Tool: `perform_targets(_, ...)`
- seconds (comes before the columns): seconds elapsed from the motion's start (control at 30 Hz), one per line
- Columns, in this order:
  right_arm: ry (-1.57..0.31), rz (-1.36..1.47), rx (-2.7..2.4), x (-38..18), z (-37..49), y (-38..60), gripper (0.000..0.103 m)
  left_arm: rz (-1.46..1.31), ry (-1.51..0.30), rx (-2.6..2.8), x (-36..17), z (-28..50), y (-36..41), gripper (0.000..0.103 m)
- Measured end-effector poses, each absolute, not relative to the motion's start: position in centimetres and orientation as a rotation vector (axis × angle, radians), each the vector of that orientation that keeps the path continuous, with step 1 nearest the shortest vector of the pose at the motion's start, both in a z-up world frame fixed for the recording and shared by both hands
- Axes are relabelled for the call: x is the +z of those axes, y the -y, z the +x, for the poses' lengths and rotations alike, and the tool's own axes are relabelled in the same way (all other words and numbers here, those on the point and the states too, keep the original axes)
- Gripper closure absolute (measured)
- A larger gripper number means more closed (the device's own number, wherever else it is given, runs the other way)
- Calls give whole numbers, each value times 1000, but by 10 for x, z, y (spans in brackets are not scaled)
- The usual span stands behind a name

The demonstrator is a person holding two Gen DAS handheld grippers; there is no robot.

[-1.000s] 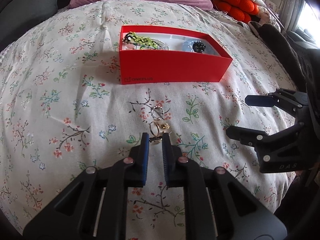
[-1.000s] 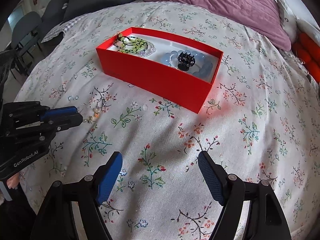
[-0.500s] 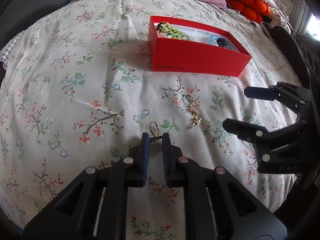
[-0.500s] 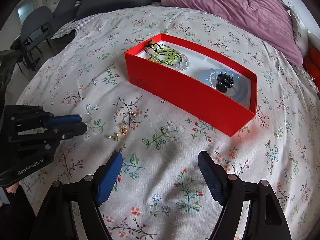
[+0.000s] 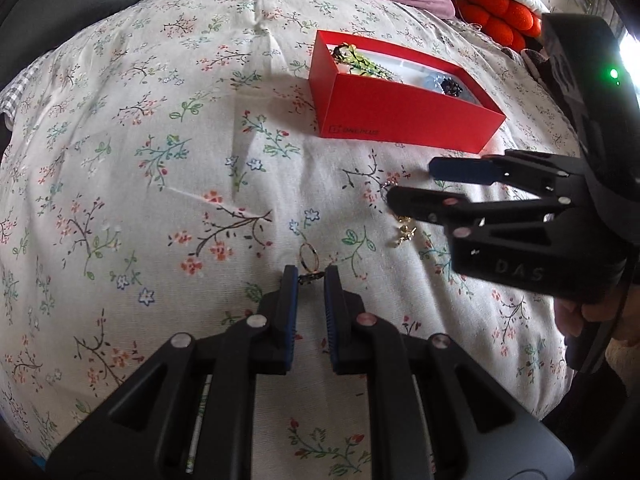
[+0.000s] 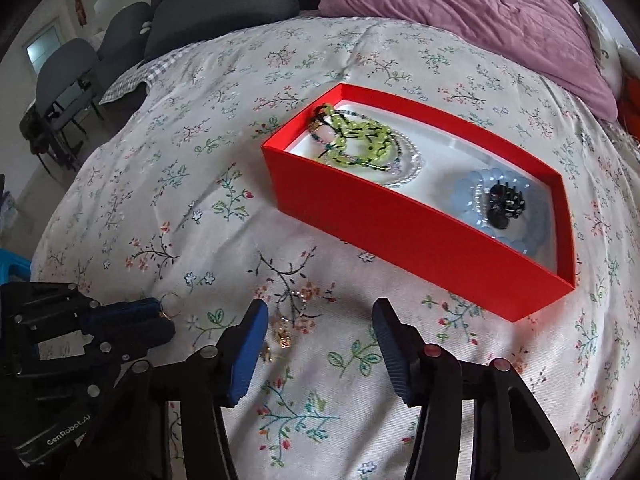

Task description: Organize jewelry

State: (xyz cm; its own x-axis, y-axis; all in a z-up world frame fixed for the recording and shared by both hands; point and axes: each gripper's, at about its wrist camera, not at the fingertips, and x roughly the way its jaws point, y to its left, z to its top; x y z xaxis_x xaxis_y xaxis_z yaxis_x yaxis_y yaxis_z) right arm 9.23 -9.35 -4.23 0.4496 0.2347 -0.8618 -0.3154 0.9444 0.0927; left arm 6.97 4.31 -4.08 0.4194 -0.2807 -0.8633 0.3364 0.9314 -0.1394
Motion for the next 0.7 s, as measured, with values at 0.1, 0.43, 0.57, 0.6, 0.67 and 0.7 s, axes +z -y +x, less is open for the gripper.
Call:
perform_targets(0.1, -1058, -109, 364, -47, 93, 82, 61, 52, -1073, -390, -41, 69, -46, 89)
perform_targets(0.43, -1078, -129, 375, -55, 92, 77, 77, 44, -1082, -396, -44, 68, -53, 89)
perform_targets(0.57, -1078, -129, 377, -54, 92, 77, 78, 41, -1088, -389, -45, 68, -55, 89)
perform_targets(0.6, -1080, -127, 377, -54, 92, 77, 80, 39, -1089, -388, -45, 68, -55, 89)
perform_targets(0.67, -1084, -123, 384, -55, 92, 77, 86, 37, -1090, -386, -45, 69, -55, 89)
perform_targets(0.7, -1083, -125, 383, -54, 92, 76, 86, 37, -1090, -386, -45, 70, -55, 89)
